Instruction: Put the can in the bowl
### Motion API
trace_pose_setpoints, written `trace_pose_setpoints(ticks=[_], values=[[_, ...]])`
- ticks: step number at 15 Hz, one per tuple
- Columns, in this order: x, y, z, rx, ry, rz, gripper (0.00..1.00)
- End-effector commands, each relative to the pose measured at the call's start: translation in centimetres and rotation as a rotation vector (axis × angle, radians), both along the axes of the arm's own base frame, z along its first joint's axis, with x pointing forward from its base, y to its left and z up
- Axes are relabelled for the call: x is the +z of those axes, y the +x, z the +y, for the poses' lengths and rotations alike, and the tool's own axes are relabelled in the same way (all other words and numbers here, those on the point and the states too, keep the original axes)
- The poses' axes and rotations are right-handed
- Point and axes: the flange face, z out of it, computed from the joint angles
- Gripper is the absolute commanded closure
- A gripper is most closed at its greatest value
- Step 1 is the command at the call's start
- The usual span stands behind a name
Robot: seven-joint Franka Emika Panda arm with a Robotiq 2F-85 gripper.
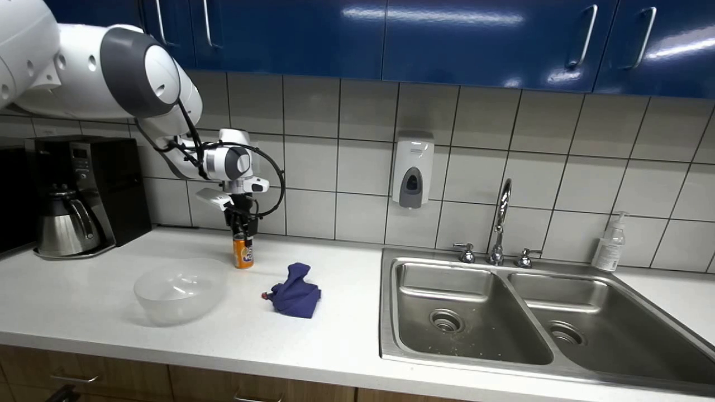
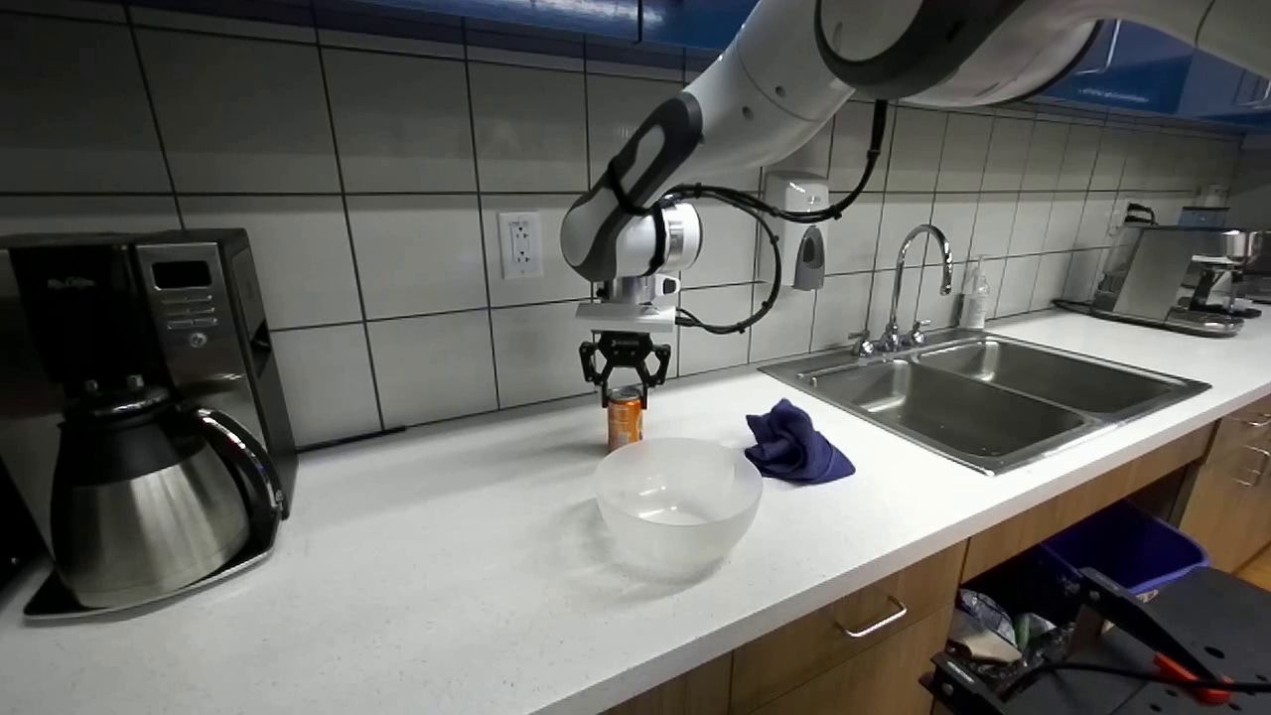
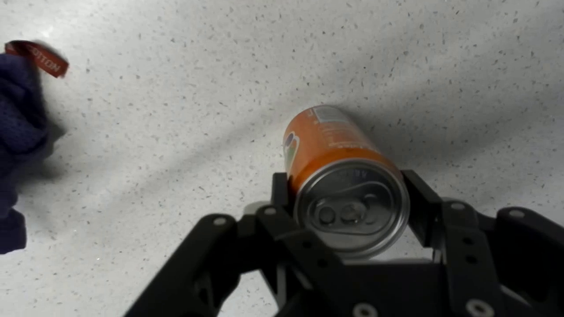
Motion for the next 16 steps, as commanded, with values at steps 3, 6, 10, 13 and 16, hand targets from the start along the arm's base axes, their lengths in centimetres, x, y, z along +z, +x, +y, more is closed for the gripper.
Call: trace_pose_setpoints(ticks=[3,6,10,13,16], values=[[2.5,-1.6,-0.4,-0.017,0.011,0.022,0.62],[3.4,-2.7,-0.4,-0.013,0.016,0.027,0.62],[4.9,-4.3,-1.0,-0.019,0.02,0.03,0.62],[5.9,-6.0,-2.0,-0.031,0.023,0.037,0.62],[6.7,-7.8,-3.3,-0.044,0.024,0.04,0.62]])
